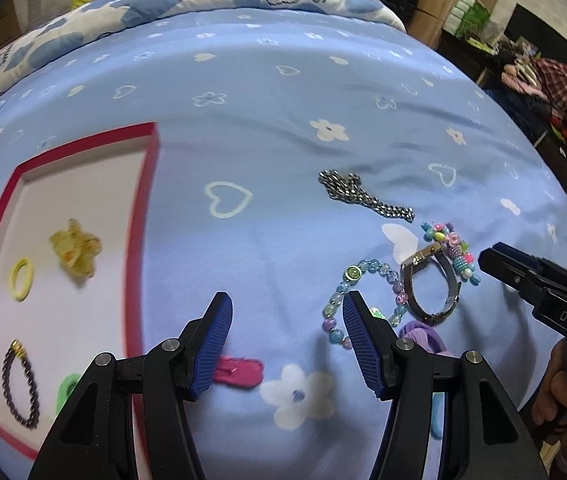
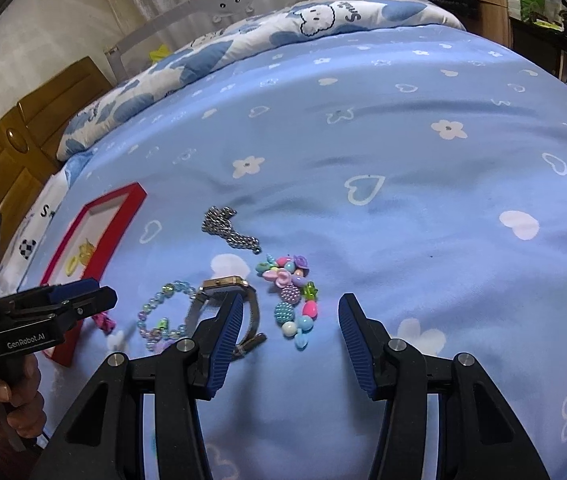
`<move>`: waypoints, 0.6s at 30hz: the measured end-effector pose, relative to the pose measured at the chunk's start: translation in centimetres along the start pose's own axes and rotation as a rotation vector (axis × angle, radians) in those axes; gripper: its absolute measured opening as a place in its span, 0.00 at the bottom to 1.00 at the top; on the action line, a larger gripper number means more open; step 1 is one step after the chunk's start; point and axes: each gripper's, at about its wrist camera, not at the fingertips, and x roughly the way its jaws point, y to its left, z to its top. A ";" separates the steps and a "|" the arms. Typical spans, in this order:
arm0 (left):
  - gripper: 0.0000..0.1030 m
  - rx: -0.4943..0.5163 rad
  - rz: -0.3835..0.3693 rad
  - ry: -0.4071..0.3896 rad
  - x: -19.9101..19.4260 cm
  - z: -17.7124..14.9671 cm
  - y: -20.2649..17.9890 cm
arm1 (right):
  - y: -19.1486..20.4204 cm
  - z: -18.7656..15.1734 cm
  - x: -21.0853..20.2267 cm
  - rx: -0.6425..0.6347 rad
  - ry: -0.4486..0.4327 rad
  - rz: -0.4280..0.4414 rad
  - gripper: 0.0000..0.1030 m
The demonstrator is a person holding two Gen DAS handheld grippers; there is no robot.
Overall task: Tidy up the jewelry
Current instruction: 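Grasp the beaded bracelet with left tool while right tool grasps colorful bead bracelet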
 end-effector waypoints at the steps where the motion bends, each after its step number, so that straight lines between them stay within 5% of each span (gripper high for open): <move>1: 0.55 0.010 0.000 0.008 0.5 0.2 -0.2 | 0.0 0.1 0.3 -0.003 0.004 0.001 0.50; 10: 0.47 0.115 0.019 0.059 4.4 0.9 -2.8 | -0.1 0.3 2.6 -0.035 0.046 -0.014 0.46; 15: 0.07 0.169 0.010 0.054 5.1 0.8 -3.9 | 0.5 0.0 3.6 -0.078 0.052 -0.044 0.36; 18: 0.06 0.179 0.007 0.043 5.1 0.8 -4.2 | 0.5 0.1 3.9 -0.088 0.049 -0.065 0.18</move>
